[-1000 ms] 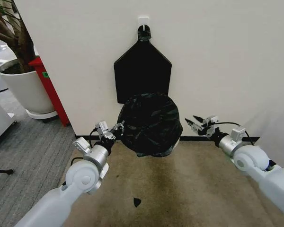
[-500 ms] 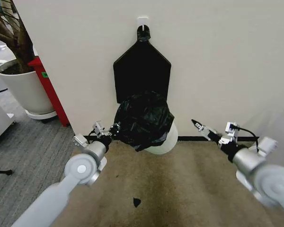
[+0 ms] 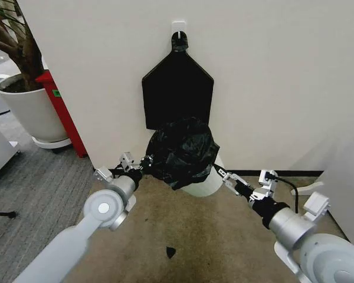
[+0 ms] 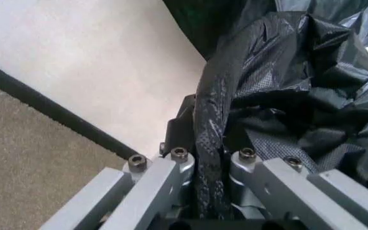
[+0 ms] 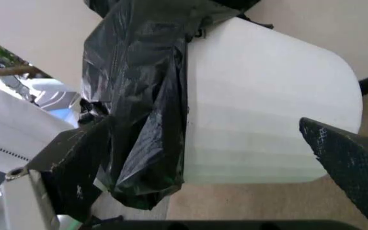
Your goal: Place the garbage bag over the trash bin.
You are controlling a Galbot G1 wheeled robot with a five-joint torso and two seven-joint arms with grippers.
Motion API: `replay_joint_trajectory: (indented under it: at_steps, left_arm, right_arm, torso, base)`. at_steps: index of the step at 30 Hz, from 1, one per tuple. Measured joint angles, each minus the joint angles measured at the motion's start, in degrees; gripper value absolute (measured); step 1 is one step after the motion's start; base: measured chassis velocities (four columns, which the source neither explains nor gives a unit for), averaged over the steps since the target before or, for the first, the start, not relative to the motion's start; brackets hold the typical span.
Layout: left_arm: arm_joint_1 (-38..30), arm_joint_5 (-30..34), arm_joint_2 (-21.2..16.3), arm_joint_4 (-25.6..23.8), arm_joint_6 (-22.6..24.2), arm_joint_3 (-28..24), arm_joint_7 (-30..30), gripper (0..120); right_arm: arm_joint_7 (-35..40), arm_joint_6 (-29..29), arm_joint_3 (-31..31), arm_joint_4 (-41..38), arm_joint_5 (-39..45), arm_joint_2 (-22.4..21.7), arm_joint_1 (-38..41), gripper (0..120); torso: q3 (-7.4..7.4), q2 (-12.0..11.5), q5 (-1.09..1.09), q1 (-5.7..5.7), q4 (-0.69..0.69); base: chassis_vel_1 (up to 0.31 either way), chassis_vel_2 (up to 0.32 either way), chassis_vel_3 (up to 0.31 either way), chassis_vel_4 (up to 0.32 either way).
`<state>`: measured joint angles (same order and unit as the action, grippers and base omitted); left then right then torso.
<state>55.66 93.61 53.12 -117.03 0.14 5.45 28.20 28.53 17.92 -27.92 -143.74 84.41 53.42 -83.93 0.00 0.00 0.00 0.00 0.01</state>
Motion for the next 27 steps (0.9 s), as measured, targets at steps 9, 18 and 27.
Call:
replay_joint_trajectory:
  at_steps: [9,18,27]
  left_arm:
    - [0.1,-1.2,0.2,-0.6,0.0,-0.4,0.0,4]
    - [0.3,-2.0,0.3,-0.9,0.1,-0.5,-0.1,4]
    - [0.2,-2.6,0.4,-1.7,0.1,-0.9,-0.1,4]
  right_arm:
    - [0.4,1.8,0.9,0.3,-1.6,0.3,0.0,100]
    - [0.6,2.1,1.5,0.4,-2.4,0.6,0.4,100]
    - [2.9,3.1,1.9,1.9,-3.0,1.0,0.2,100]
  torso:
    - [0.0,0.0,0.0,0.0,-0.01]
    - [0.0,0.0,0.0,0.0,0.0]
    - [0.0,0.0,0.0,0.0,-0.01]
  base:
    - [0.0,0.0,0.0,0.0]
    - [0.0,0.0,0.0,0.0]
    - [0.0,0.0,0.0,0.0]
